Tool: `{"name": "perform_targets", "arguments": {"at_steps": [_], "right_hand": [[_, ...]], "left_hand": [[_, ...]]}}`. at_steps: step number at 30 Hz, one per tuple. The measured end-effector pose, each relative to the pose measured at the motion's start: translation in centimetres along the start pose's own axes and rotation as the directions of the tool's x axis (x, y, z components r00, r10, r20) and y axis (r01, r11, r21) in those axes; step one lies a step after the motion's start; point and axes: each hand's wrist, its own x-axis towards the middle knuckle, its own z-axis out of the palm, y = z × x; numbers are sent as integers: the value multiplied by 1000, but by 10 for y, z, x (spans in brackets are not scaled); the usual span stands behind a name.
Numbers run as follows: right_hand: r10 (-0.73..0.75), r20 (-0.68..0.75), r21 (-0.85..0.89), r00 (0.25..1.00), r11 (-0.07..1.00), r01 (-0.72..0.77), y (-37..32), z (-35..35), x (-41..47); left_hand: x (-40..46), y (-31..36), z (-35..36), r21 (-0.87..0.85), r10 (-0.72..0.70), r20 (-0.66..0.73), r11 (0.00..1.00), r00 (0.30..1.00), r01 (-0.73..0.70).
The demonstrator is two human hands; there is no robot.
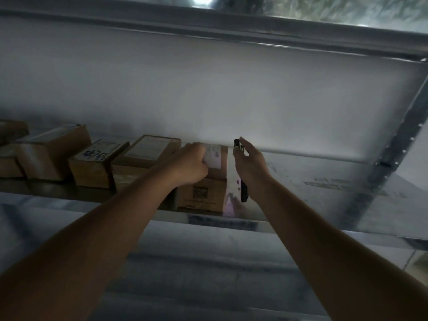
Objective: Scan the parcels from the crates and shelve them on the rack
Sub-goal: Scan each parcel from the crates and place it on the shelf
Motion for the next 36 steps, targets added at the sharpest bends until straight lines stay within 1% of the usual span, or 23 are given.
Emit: {"name": "perform_targets", "arguments": {"at_steps": [2,5,7,10,12,14,17,20,22,26,31,36], "right_hand": [[10,-11,12,1000,1000,-9,-1,-9,-6],[-11,-52,-58,999,998,8,-2,-28,-19],[-30,-95,-131,995,991,17,-3,-42,-32],[-81,-174,-291,981,956,27,-1,-66,-59],[-145,-208,-392,967,918,54,3,-85,-76],[-183,-226,-503,957,863,47,10,-107,-93],[-189,-255,-664,948,747,-30,24,-143,-117],[-183,-279,-746,943,659,-93,37,-186,-141],[-179,-309,-772,934,620,-136,47,-218,-159],[-180,-379,-781,908,588,-210,68,-287,-203],[-203,-453,-777,868,567,-273,94,-383,-268],[-140,-539,-724,830,580,-373,123,-477,-335]], "left_hand": [[-3,9,-2,28,69,-49,997,996,-67],[-6,26,0,68,155,-100,987,983,-148],[-7,37,4,79,215,-99,975,972,-208],[-9,54,16,127,295,-44,949,955,-287],[-12,68,26,132,356,4,926,935,-353],[-16,85,39,127,404,50,904,913,-407],[-26,116,56,146,455,90,874,886,-463],[-41,154,73,152,498,124,845,858,-513],[-55,184,86,144,535,152,820,831,-554],[-84,256,117,118,598,197,772,777,-624],[-134,357,166,61,671,223,715,707,-697],[-184,452,219,-6,741,240,647,627,-763]]}}
